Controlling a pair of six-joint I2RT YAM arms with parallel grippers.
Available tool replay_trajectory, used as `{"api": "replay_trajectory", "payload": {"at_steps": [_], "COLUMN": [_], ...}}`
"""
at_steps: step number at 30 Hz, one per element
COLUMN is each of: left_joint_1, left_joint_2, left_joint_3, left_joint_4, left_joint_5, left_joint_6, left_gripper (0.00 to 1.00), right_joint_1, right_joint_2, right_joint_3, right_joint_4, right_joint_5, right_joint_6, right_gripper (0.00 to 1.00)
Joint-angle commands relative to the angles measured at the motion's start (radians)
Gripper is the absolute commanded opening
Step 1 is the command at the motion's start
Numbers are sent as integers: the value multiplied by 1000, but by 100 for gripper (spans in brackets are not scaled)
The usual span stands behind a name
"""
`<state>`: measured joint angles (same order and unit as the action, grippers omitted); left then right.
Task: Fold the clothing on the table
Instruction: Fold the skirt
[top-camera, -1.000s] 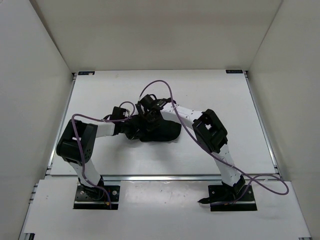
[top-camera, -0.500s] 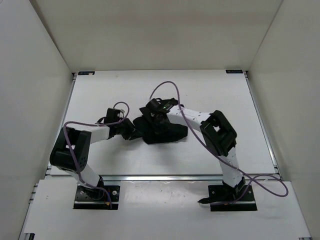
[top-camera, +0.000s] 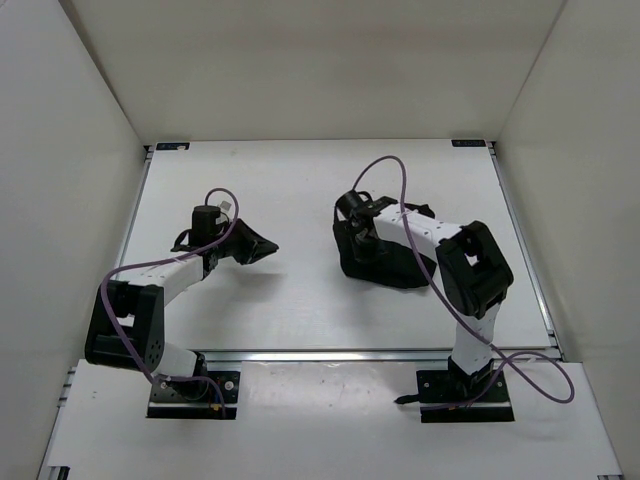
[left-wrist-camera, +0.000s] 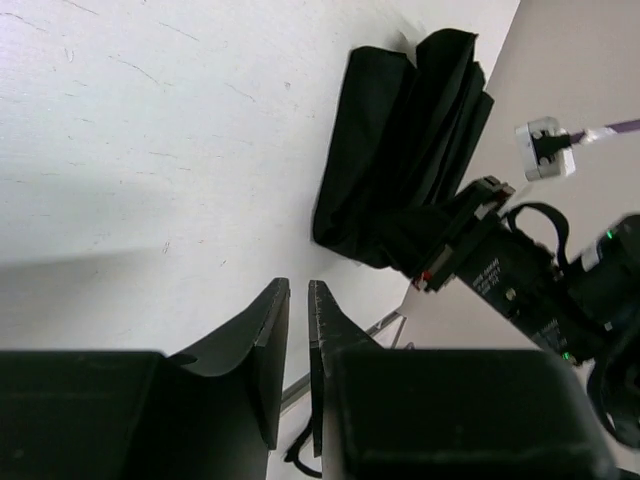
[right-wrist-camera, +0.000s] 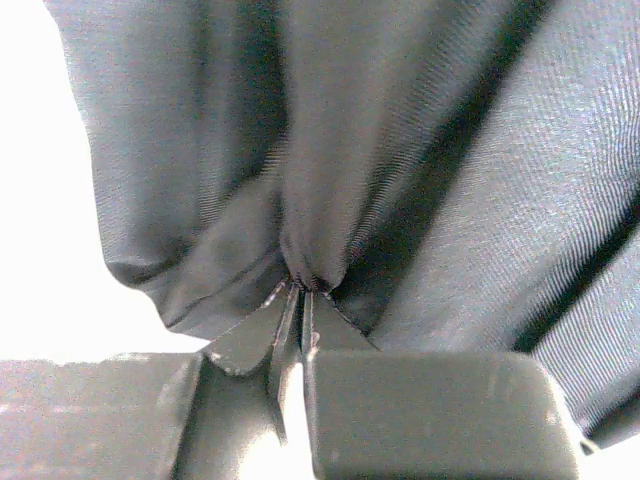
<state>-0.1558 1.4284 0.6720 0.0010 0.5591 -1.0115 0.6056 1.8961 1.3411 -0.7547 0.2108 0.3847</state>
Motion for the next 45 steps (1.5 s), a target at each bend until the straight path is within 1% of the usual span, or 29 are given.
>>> {"api": "replay_trajectory", "payload": {"at_steps": [1, 4, 7, 9, 12, 16, 18, 19, 20, 21, 22, 23, 25, 26, 28, 30, 32, 33, 36, 38, 39, 41, 43, 44, 45], "left_joint_1": [4, 7, 2, 4, 12, -2, -7, -7, -10, -5, -8, -8, 5, -1, -1, -5, -33, -42, -97, -155, -159, -200, -224, -235, -237], "left_joint_2": [-40, -49, -45, -42, -39, -7, 7, 16, 20, 21, 24, 29, 29, 27, 32, 43, 70, 101, 182, 230, 256, 302, 329, 346, 383], "left_joint_3": [-8, -20, -17, -23, -34, -58, -66, -74, -84, -86, -86, -88, -92, -95, -97, -91, -71, -46, 39, 80, 99, 136, 181, 193, 214], "left_joint_4": [27, 25, 31, 30, 22, 28, 37, 43, 56, 53, 53, 57, 59, 60, 70, 97, 109, 102, 111, 126, 143, 149, 142, 137, 123], "left_joint_5": [25, 28, 27, 25, 22, 13, 13, 21, 19, 13, 15, 16, 16, 16, 16, 6, -4, -14, -22, -45, -45, -59, -85, -96, -93], "left_joint_6": [-15, -16, -19, -18, -12, 10, 10, 10, 13, 8, 8, 10, 19, 16, 7, -5, -13, -12, -28, -54, -58, -81, -78, -79, -81], "left_gripper": [25, 25, 25, 25, 25, 25, 25, 25, 25, 25, 25, 25, 25, 26, 25, 26, 26, 26, 27, 27, 27, 27, 26, 27, 27], "right_joint_1": [62, 91, 114, 119, 135, 193, 212, 217, 218, 214, 214, 211, 198, 185, 155, 138, 99, 82, 33, 20, 17, 13, -19, -32, -41], "right_joint_2": [-39, 9, 87, 136, 178, 254, 264, 255, 224, 206, 160, 129, 19, -39, -119, -205, -247, -253, -223, -206, -210, -223, -212, -198, -174], "right_joint_3": [93, 157, 242, 266, 257, 338, 371, 388, 385, 379, 350, 333, 276, 235, 170, 87, 31, 21, 38, 41, 41, 18, 4, -2, -3], "right_joint_4": [-44, -64, -132, -130, -110, -158, -196, -189, -186, -154, -109, -95, -22, 17, 70, 115, 158, 167, 123, 112, 101, 123, 126, 143, 143], "right_joint_5": [44, 76, 119, 86, 38, 113, 142, 134, 118, 108, 66, 26, -60, -120, -250, -278, -272, -284, -304, -274, -251, -229, -223, -237, -244], "right_joint_6": [-7, -21, -27, -24, -26, -37, -62, -78, -82, -99, -113, -118, -131, -126, -118, -99, -83, -86, -93, -95, -84, -69, -43, -37, -35], "right_gripper": [0, 1, 0, 0, 0, 1, 7, 12, 15, 28, 35, 39, 53, 56, 56, 56, 55, 55, 53, 51, 50, 45, 35, 21, 12]}}
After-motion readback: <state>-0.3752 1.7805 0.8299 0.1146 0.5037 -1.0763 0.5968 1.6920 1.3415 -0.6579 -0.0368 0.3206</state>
